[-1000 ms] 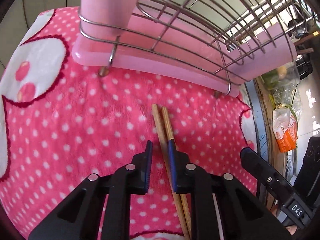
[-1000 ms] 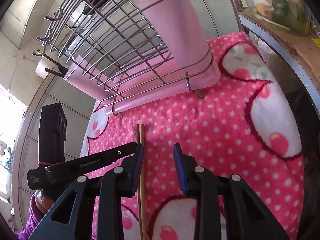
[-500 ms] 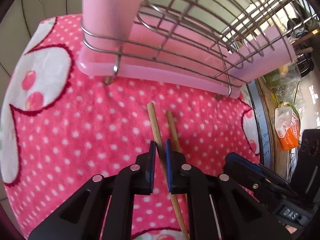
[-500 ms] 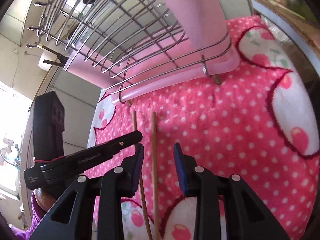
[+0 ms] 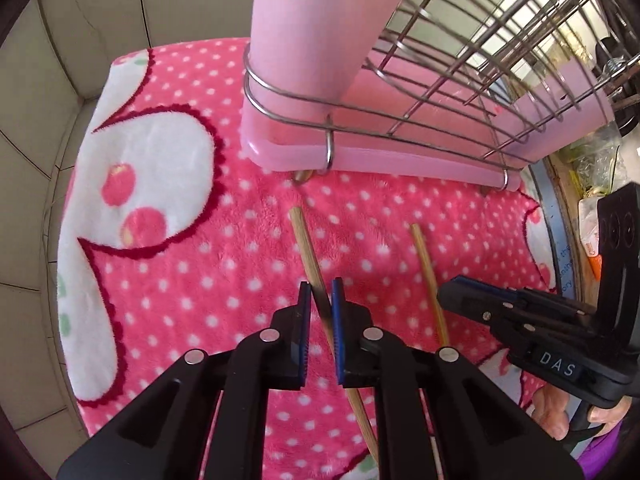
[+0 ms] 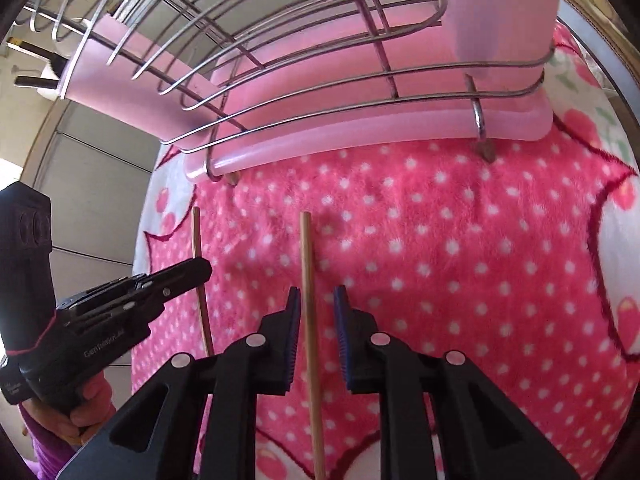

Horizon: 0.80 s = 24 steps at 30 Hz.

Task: Organize utensils
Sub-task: 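Lower both grippers to the blanket and grasp a plain wooden chopstick with each, then raise both held wooden chopsticks high and carry them over the pink cup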

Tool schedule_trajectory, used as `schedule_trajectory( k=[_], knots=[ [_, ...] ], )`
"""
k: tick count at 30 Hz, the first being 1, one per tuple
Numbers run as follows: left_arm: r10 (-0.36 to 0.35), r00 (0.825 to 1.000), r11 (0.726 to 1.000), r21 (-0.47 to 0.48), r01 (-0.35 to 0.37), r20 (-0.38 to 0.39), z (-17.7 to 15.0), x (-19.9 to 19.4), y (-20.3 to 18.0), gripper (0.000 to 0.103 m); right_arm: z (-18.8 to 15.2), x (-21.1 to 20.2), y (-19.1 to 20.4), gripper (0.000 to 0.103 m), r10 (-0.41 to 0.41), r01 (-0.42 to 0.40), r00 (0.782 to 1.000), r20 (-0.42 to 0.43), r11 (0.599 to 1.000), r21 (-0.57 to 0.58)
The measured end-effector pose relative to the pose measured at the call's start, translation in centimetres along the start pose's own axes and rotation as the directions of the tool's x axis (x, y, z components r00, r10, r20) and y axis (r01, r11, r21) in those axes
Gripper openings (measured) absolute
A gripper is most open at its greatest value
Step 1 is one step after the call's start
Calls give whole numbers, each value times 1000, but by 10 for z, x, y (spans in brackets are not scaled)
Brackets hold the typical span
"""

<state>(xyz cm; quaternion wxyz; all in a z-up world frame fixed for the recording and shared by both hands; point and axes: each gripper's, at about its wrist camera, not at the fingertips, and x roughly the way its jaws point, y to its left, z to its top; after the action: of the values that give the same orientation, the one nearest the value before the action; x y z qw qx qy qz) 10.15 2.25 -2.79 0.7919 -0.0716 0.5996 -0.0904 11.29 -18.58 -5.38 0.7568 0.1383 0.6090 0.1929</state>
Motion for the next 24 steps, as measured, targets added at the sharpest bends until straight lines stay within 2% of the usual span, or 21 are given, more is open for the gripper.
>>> schedule_trajectory(
  k=[8, 9, 10, 12, 18, 24],
  knots=[
    [-26, 999, 998, -52, 25, -30, 3, 20, -2, 9, 15, 25, 11, 16, -23, 22, 998, -50, 1000, -14],
    [-28, 999, 998, -63, 26, -32, 3, 21, -3, 9, 14, 26, 11, 14, -24, 24, 999, -48, 1000, -12],
    [-31, 999, 997, -76, 29, -36, 3, 22, -2, 9, 14, 26, 11, 7, -28, 28, 999, -45, 1000, -11],
    [-37, 998, 995, -95, 33, -41, 4, 27, -5, 9, 14, 28, 11, 6, -14, 13, 999, -37, 1000, -8],
    [-40, 998, 994, -103, 36, -38, 3, 22, 3, 9, 4, 10, 3, 6, 1, -1, 999, 44, 1000, -2],
    [-26, 999, 998, -63, 28, 44, -5, -1, 1, 9, -6, -27, -6, 6, 22, -21, 987, 161, 1000, -8]
  ],
)
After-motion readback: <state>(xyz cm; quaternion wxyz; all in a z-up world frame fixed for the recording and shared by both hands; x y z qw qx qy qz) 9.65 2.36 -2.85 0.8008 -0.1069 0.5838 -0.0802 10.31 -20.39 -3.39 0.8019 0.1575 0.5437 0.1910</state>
